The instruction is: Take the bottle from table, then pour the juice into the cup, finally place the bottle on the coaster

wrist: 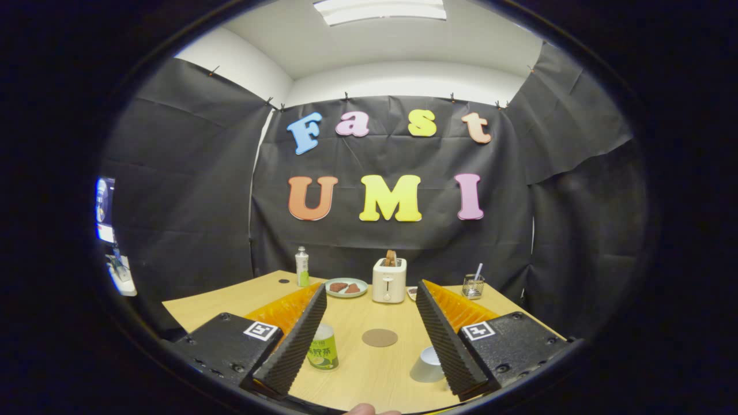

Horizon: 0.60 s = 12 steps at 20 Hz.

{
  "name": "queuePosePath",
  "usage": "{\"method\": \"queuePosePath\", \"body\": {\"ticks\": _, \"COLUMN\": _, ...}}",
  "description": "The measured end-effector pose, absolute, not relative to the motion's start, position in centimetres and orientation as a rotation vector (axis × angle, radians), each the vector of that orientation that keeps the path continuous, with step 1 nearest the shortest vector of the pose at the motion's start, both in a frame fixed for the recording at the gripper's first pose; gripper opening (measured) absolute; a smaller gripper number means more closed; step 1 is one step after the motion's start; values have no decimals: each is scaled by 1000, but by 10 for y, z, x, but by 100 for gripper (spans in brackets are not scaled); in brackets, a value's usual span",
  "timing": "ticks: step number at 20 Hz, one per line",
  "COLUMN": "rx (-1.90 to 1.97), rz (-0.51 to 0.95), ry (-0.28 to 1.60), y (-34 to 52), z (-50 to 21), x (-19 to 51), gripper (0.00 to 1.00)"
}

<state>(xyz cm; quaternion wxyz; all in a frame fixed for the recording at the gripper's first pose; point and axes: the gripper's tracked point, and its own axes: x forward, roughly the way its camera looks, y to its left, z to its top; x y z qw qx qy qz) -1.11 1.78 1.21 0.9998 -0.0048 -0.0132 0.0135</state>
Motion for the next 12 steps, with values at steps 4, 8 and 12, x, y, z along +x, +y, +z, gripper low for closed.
{"method": "queuePosePath", "body": {"ticks": 4, "rx": -1, "rz": 41, "ry": -32, "y": 26, "z": 12, "x": -13, "gripper": 100}}
{"method": "queuePosePath", "body": {"ticks": 8, "rx": 5, "rz": 31, "ry": -13, "y": 28, "z": 2, "x": -12, "gripper": 100}}
{"method": "queuePosePath", "body": {"ticks": 12, "rx": 3, "rz": 26, "ry": 3, "y": 32, "z": -11, "x": -11, "gripper": 100}}
